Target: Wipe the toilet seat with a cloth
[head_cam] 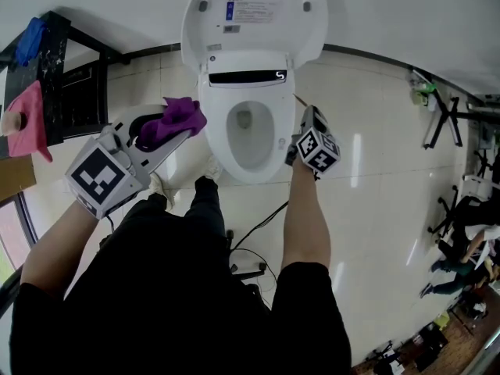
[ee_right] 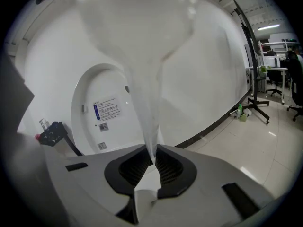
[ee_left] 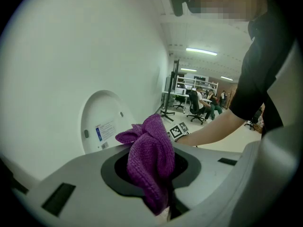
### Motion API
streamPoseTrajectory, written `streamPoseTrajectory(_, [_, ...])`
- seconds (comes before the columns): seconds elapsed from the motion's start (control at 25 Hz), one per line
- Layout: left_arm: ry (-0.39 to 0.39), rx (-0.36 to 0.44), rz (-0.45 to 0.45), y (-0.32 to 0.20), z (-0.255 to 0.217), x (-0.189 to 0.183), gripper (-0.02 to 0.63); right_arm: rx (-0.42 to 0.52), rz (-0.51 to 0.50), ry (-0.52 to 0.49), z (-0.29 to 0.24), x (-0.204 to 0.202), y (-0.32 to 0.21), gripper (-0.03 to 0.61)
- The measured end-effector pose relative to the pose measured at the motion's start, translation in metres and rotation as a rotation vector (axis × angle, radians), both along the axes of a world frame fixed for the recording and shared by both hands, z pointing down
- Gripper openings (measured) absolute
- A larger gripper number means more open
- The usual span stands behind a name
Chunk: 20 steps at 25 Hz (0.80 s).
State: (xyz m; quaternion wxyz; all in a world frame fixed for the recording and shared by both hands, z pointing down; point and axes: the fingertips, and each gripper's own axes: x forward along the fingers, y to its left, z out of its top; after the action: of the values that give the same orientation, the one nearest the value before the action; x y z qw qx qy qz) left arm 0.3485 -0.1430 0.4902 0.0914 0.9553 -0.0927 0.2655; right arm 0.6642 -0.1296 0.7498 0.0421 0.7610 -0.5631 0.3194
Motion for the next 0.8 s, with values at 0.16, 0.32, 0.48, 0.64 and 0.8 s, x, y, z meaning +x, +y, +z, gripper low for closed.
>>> streamPoseTrajectory(0.16, [-0.003,0.001,-0.011,-0.001,0.001,-0.004,0.092,0.009,0.005,-0.011,-0.002,0.0,-0.001,0.034])
streamPoseTrajectory(0.32, [0.017,0.005,-0.014,0.0,-0.004,-0.007,0.092,0.061,0.026,-0.032,-0.027,-0.005,0.004,0.034])
streamPoseTrajectory(0.48, [0.057,0.023,-0.032,0.001,-0.016,-0.027,0.092,0.208,0.009,-0.076,-0.088,-0.035,0.006,0.034])
streamPoseTrajectory(0.64, [0.115,0.064,-0.077,0.005,-0.038,-0.075,0.092,0.4,-0.115,-0.093,-0.191,-0.116,0.0,0.034])
streamPoseTrajectory(0.8, [0.162,0.112,-0.185,0.005,-0.064,-0.151,0.092,0.585,-0.312,-0.133,-0.302,-0.235,-0.032,0.034])
